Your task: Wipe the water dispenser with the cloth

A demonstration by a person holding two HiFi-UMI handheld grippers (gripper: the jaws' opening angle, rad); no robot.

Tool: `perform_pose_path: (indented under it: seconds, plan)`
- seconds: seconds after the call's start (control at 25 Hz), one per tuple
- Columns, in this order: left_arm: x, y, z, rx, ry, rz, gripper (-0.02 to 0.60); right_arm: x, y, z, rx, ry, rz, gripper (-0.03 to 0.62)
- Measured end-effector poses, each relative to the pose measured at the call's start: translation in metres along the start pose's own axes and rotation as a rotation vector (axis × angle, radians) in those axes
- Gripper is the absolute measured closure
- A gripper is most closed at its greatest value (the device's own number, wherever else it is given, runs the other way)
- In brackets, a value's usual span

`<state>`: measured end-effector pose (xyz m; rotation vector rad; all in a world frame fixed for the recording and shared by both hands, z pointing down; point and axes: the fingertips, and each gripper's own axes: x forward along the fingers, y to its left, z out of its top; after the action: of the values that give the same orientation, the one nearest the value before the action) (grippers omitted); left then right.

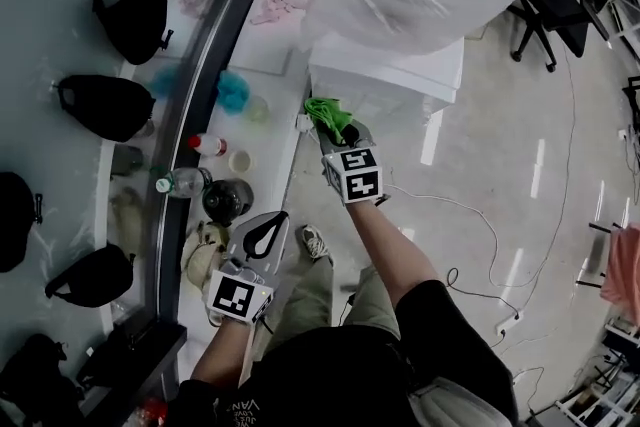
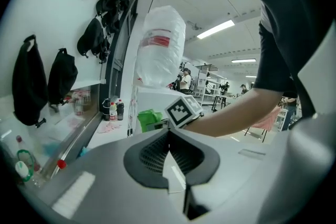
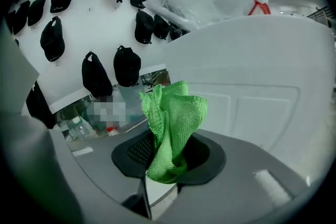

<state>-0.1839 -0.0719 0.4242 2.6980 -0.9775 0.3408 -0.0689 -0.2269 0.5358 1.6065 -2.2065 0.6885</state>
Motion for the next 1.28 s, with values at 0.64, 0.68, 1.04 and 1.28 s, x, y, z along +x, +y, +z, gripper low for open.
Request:
perform_pose_path:
  seconds: [0.64, 0.68, 1.04, 1.28]
  plan:
    - [0.001, 0.005, -0.005, -0.011, 0.007, 0.037, 0.58, 0.007, -0.07, -0.008, 0.134, 0.043, -0.101, 0.476]
    - [0.006, 0.001, -0.004, -0.009, 0.005, 0.03, 0.579, 0.001, -0.079, -0.011, 0.154, 0.043, -0.109, 0.474]
    - [0.053, -0.045, 0.005, -0.017, -0.004, -0.03, 0.579, -0.076, -0.168, -0.044, 0.23, 0.073, -0.225, 0.474]
    - [0.072, -0.063, 0.003, -0.052, -0.018, -0.009, 0.58, -0.109, -0.207, -0.059, 0.222, 0.112, -0.269, 0.476]
